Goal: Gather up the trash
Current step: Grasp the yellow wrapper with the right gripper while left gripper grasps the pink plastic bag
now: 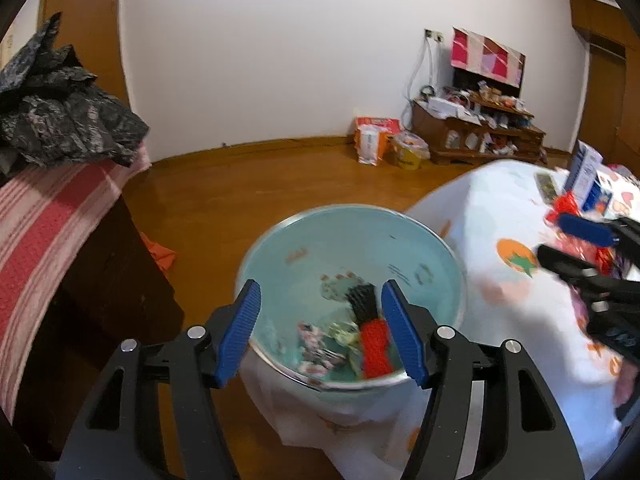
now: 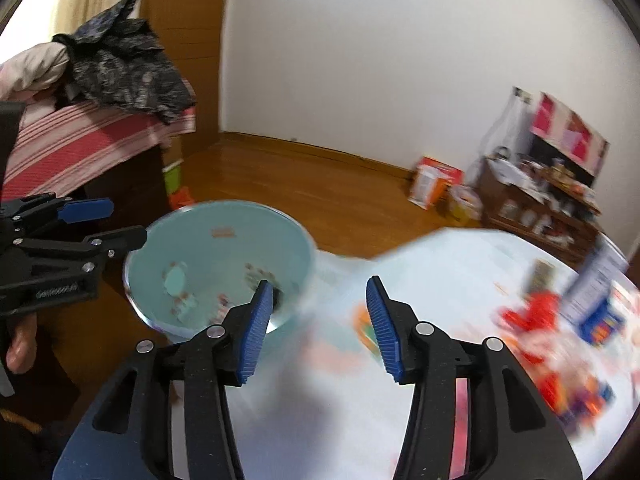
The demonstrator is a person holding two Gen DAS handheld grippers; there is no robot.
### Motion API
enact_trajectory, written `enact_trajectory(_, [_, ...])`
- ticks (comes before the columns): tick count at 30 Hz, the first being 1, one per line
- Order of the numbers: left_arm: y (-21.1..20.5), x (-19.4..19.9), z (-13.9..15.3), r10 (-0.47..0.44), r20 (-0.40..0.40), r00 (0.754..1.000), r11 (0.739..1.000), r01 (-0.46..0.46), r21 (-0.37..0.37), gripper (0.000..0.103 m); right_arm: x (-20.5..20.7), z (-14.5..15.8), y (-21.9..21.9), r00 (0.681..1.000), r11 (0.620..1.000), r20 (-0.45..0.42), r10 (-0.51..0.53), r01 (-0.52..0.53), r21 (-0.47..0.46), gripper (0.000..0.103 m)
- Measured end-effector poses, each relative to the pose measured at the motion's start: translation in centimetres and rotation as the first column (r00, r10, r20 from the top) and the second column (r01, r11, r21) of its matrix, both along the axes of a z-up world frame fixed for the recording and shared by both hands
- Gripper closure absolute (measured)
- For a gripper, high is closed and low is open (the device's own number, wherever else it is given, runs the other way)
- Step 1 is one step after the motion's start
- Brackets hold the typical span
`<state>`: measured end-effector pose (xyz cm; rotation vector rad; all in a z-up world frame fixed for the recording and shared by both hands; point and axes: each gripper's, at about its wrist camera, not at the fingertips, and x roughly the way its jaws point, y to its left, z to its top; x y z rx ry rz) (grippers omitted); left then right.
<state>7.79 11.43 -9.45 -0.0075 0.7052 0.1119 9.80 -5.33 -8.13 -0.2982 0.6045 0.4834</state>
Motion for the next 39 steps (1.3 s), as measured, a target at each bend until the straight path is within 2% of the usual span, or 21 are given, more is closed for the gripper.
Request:
enact_trajectory(3, [-2.9,-0.4,-1.0,-0.064,-0.030,0.997,0.998,0.064,-0.003,0.041,-2.5,0.2,-5.0,0.995,0.995,0.007,-0.099,0.099,0.001,0.047])
enact_trajectory(5, [-4.9,-0.7,-1.7,-0.115,-0.051,0.992,0.993,0.115,0.000,0.041,-4.4,0.2,-9.2,0.980,0.980,0.003,-0.197,0.197,0.011,0.045])
enact_trajectory(9, [-9.0,-1.4,-2.8,-0.208,-0.085,0.974,0.977,0.211,0.030,0.040,-7.4,-1.0,-17.1,0.930,0.929,-0.052,-0.365,0.367,0.048,0.045])
enact_trajectory(11, [-10.2,-1.6,-3.1,-0.236,-0.092,0.967,0.970,0.241,0.041,0.040,-8.5,-2.1,-19.5,0.915,0.913,-0.098,-0.393,0.400,0.077,0.045])
enact_trajectory(14, [-12.0,-1.9,-3.0,-0.262,-0.094,0.960,0.962,0.268,0.053,0.040,-9.3,-3.8,-20.8,0.906,0.907,-0.142,-0.400,0.413,0.079,0.045])
enact_trajectory(17, [-13.4,-2.0,-2.7,-0.281,-0.088,0.956,0.956,0.287,0.061,0.040,-9.3,-5.4,-20.8,0.915,0.920,-0.179,-0.362,0.382,0.089,0.046])
enact_trajectory(20, [-14.7,-2.2,-1.8,-0.307,-0.071,0.949,0.948,0.312,0.065,0.040,-8.6,-6.7,-20.7,0.915,0.929,-0.235,-0.328,0.357,0.094,0.073])
enact_trajectory(21, [-15.3,-2.2,-1.5,-0.318,-0.063,0.946,0.944,0.322,0.066,0.040,-8.6,-6.8,-20.8,0.915,0.930,-0.241,-0.322,0.354,0.100,0.075])
enact_trajectory(28, [-18.3,-1.8,-0.1,-0.370,-0.038,0.928,0.928,0.371,0.040,0.040,-10.6,-4.8,-22.3,0.914,0.922,-0.206,-0.350,0.376,0.098,0.077])
enact_trajectory(30, [-19.3,-1.8,0.4,-0.383,-0.026,0.923,0.923,0.384,0.037,0.040,-11.5,-4.0,-23.4,0.905,0.910,-0.182,-0.385,0.405,0.089,0.077])
enact_trajectory(35, [-22.2,-1.2,0.8,-0.419,-0.016,0.908,0.908,0.419,0.021,0.040,-11.9,-2.9,-27.1,0.855,0.849,-0.134,-0.501,0.516,0.113,0.077])
enact_trajectory(39, [-24.1,0.5,-0.1,-0.429,-0.052,0.902,0.903,0.429,-0.012,0.040,-10.8,-2.9,-27.6,0.852,0.840,-0.121,-0.509,0.523,0.147,0.077])
